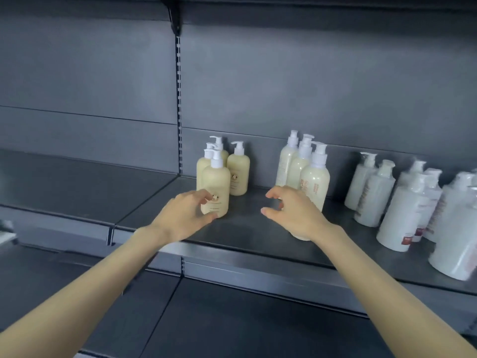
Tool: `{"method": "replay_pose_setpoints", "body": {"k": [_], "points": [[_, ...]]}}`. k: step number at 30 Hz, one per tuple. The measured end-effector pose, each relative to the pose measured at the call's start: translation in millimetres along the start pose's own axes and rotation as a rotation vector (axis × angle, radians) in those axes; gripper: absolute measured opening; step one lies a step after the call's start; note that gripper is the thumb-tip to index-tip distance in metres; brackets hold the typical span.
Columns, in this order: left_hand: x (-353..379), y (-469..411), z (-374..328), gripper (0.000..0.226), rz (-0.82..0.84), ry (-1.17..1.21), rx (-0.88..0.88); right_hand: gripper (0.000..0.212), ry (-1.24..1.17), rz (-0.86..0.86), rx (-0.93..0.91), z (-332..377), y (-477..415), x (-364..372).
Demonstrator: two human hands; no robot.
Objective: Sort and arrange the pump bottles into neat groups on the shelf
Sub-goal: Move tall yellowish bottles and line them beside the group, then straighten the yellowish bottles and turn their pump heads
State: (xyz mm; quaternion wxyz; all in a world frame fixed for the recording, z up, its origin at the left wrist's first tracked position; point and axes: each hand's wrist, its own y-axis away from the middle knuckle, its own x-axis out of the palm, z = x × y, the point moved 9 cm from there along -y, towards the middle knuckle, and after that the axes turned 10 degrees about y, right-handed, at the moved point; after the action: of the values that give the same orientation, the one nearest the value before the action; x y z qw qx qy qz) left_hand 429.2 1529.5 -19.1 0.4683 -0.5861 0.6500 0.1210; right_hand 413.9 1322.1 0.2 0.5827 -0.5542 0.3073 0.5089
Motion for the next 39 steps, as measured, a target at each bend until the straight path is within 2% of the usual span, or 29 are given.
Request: {"method": "replay_pose_setpoints", "body": {"k": [5,14,19,30,35,39], "points": [[-22.8,-18.4,36.2,0.041,-0.051,0.078,-0.015,0.040,-0.024,-0.034,-0.020,23.2,-41.1,15.5],[-59.8,-102.3,89.2,0.043,-0.085,0.214,0.020,0.035,-0.058,-0.184,0.101,26.5,-125.8,2.7],[-65.7,-158.8,97.9,0.034,-0.060,0.224,0.105,0.038,-0.054,-0.231,0.178,18.7,-161.0,-4.9],[-44.8,-256.5,87.0,0.043,0.006,0.215,0.260,0.044,-0.125,-0.154,0.156,5.9,-227.2,4.2],[-29.0,-278.8,78.8,0.049,0.071,0.167,0.341,0.037,-0.215,-0.127,0.099,7.0,-242.8,9.5],[-19.1,-293.6,78.4,0.045,0.123,0.247,0.349,0.028,-0.384,-0.025,0.063,5.5,-251.6,22.7]]}}
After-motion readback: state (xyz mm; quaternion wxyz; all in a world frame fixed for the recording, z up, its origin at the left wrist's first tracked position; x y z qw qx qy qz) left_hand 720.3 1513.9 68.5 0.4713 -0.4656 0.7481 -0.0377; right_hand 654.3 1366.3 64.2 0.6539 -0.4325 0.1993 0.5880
